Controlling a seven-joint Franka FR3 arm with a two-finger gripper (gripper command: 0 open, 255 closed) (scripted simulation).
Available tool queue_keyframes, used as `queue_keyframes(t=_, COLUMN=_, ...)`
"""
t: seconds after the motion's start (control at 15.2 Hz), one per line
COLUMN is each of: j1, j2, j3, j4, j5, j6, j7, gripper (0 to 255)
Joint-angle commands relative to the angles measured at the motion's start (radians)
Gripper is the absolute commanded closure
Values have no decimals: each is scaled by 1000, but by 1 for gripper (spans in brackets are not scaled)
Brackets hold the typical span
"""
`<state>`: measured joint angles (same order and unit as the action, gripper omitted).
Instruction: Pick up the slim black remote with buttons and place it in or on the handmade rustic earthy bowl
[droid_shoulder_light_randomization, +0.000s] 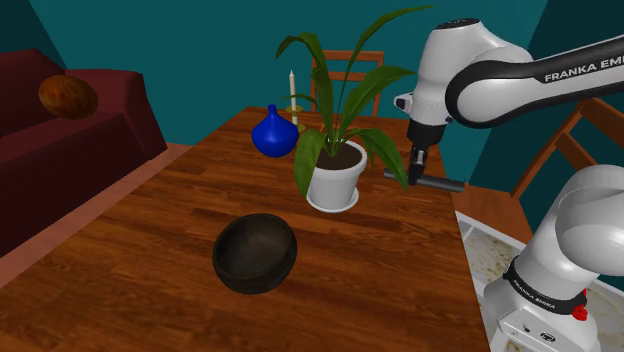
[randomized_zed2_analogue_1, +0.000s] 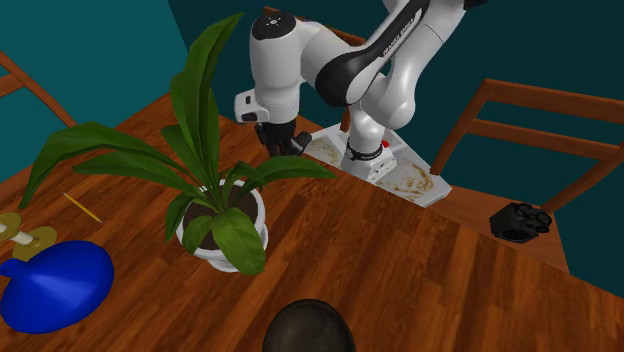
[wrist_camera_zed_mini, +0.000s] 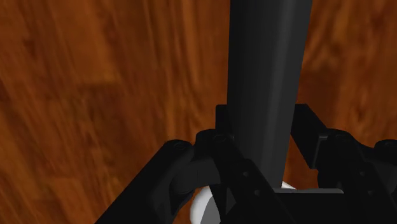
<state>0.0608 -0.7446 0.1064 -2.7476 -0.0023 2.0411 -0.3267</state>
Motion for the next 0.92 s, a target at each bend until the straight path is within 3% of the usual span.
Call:
queue_keyframes(t=0.0, j1=-2, j2=-2, j3=-3, j4=27, j5=-2, j6=-29, j7=-3, gripper=255)
queue_keyframes(t=0.59, j1=-3, j2=-25, j3=-10, j4=132, j5=-4, j6=-158, j7=-11, gripper=255)
queue_keyframes(t=0.86, j1=31, j2=69, j3=74, j4=197, j5=40, j6=-130, j7=82, gripper=255)
